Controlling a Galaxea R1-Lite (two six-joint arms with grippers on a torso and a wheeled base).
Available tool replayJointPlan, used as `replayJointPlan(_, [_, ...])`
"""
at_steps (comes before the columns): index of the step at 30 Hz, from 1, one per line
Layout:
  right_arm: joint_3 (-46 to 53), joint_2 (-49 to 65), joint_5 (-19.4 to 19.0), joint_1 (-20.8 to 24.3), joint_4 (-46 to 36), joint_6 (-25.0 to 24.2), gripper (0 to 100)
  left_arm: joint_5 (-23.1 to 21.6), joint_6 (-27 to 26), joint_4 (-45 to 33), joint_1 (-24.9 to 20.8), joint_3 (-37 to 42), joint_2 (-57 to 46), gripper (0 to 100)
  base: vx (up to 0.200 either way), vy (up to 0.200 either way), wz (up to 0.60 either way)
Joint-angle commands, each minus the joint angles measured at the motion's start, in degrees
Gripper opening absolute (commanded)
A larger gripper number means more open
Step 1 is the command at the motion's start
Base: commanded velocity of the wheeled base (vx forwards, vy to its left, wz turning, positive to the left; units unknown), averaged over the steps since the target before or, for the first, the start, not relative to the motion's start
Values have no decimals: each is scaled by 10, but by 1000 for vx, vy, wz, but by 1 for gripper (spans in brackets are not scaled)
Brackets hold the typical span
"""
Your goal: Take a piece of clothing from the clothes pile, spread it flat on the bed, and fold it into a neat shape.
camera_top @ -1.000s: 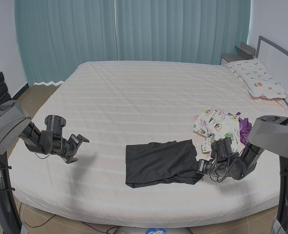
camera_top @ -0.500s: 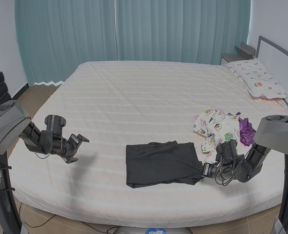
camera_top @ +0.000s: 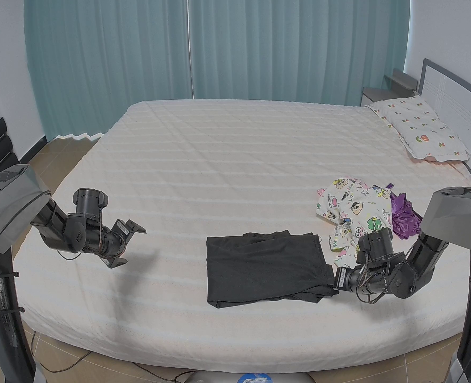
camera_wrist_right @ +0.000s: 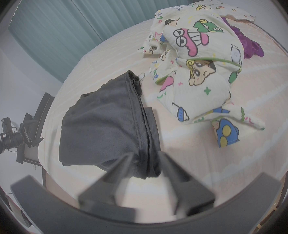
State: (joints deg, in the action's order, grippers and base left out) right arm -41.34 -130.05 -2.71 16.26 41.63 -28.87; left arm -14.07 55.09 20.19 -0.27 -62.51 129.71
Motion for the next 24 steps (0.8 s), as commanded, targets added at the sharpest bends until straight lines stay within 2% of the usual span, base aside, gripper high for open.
replayJointPlan(1, [-45, 6, -5, 2, 6, -8, 100, -1, 0, 0, 0, 0, 0, 100, 0, 0, 0])
replayJointPlan(5, [-160, -56, 2, 10, -4, -29, 100, 0, 1, 0, 0, 2, 0, 100, 0, 0, 0])
replayJointPlan(10, [-251, -122, 5, 16, -42, -32, 100, 0, 1, 0, 0, 2, 0, 100, 0, 0, 0])
replayJointPlan(20, [-328, -170, 24, 8, -47, -33, 100, 0, 1, 0, 0, 2, 0, 100, 0, 0, 0])
replayJointPlan(22, [-338, -178, 24, 3, -46, -46, 100, 0, 1, 0, 0, 3, -1, 100, 0, 0, 0])
replayJointPlan(23, [-344, -182, 27, 3, -48, -59, 0, 0, 1, 0, 0, 3, -1, 100, 0, 0, 0])
replayJointPlan(24, [-352, -186, 31, 3, -49, -72, 0, 0, 1, 0, 0, 3, -1, 100, 0, 0, 0])
